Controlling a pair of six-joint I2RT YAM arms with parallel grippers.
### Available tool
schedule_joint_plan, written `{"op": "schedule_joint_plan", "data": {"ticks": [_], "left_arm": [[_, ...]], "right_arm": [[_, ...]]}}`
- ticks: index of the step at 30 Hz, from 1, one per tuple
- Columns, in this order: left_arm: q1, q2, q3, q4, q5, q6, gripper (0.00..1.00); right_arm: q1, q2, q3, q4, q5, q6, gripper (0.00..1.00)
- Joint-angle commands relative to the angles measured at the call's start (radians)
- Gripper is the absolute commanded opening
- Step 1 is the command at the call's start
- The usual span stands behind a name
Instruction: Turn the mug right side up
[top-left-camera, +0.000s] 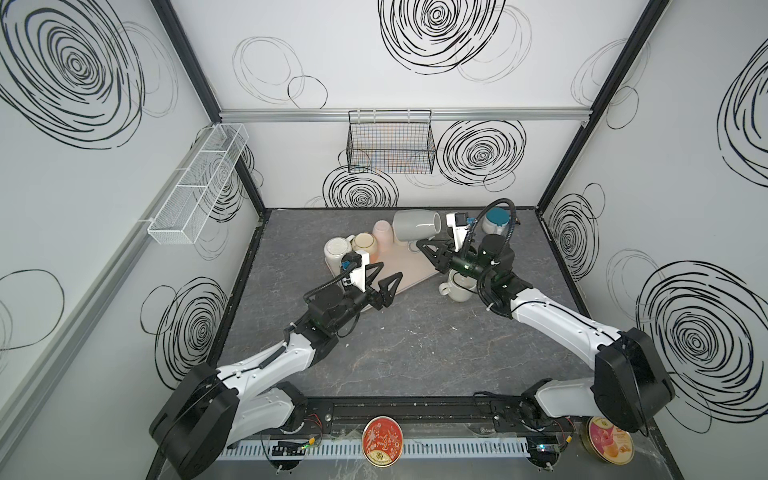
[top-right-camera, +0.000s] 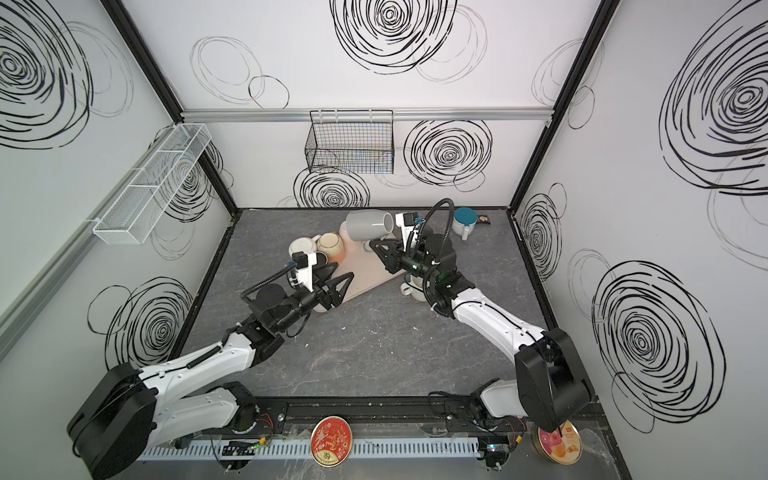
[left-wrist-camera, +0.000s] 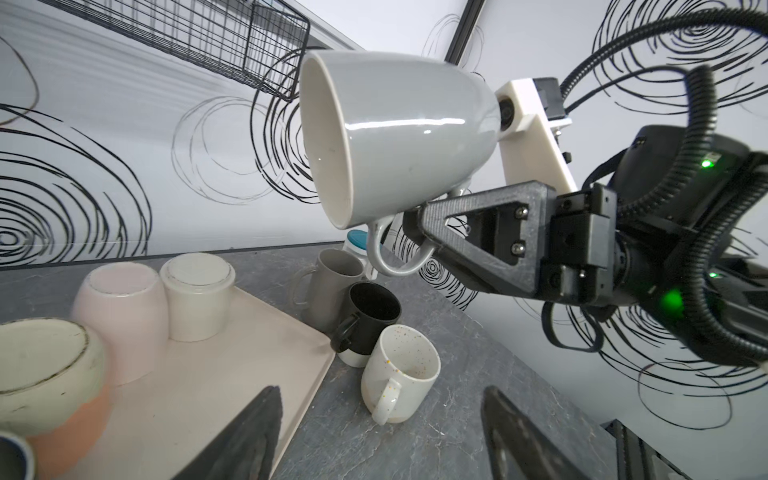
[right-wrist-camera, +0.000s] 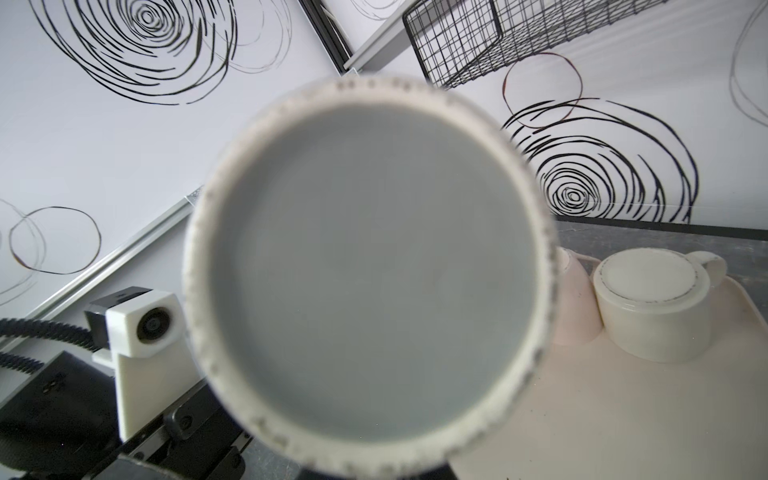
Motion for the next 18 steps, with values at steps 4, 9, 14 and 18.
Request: {"op": "schedule_joint_plan", "data": {"ticks": [4,9,14,18], "left_arm": [[0.007,0.043,0.099,0.119,0.095,-0.06,0.74],[0.027,0.074,0.111,0.19,0.143,-0.113,0.69],[0.028,0.099,0.136,0.224,0.186,-0.147,0.67],[0.023,0.107,0.151,0.198,0.2,-0.146,0.62]], "right_arm": [[-0.002,-0.081,-0.016,0.236,-0.125,0.031,0.0],[0.001,-0.076,0.0,0.235,-0.201,0.035,0.0],[0.007,-0.044,0.023,0.254,-0.283,0.057,0.0],[0.02,-0.032,0.044,0.233,-0.303,0.053,0.0]]}}
